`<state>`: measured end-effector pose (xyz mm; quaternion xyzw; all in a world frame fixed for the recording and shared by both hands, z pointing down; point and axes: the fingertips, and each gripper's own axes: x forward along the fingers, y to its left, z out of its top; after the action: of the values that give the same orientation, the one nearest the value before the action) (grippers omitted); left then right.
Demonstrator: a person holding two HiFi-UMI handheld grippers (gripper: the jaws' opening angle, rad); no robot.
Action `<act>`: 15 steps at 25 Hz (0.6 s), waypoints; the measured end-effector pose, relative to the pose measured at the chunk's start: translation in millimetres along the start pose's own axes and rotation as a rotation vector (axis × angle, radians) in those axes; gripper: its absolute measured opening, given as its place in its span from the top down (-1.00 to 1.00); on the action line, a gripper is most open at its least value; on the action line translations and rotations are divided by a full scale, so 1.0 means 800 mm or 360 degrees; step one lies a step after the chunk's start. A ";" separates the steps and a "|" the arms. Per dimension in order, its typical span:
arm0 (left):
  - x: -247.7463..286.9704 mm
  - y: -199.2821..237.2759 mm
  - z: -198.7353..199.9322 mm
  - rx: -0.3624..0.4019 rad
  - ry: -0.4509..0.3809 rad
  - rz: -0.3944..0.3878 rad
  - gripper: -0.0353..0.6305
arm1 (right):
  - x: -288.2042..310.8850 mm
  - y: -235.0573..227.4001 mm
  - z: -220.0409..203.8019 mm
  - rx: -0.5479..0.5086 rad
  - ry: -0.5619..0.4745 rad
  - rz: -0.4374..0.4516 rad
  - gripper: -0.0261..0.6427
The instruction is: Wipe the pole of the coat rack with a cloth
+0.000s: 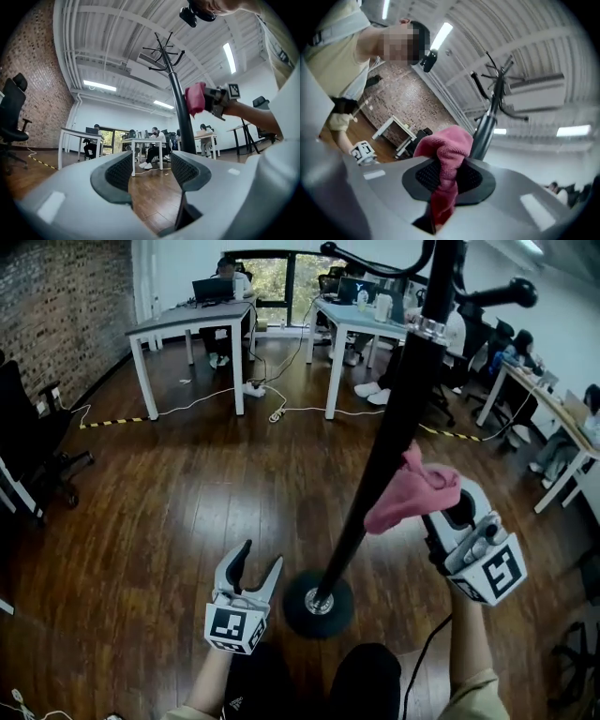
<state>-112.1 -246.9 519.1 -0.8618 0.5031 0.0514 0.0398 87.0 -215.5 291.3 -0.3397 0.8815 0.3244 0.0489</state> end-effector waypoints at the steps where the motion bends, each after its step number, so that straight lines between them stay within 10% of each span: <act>1: 0.000 0.001 0.006 -0.0009 -0.0025 -0.0005 0.14 | 0.016 -0.016 0.037 -0.0161 -0.0034 -0.0059 0.77; 6: -0.013 -0.002 0.023 -0.0045 -0.0053 -0.0071 0.14 | 0.106 -0.049 0.147 -0.0815 0.0046 -0.0048 0.77; 12: -0.043 0.015 0.031 -0.0028 -0.0099 -0.0002 0.16 | 0.165 -0.047 0.073 -0.1673 0.0895 -0.0012 0.77; 15: -0.057 0.028 0.023 -0.0039 -0.0090 0.0045 0.17 | 0.155 -0.018 0.011 -0.1758 0.1173 0.0193 0.77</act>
<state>-154.4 -216.4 506.5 -0.8533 0.5131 0.0824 0.0428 0.2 -288.3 238.4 -0.3533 0.5623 0.5931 -0.4552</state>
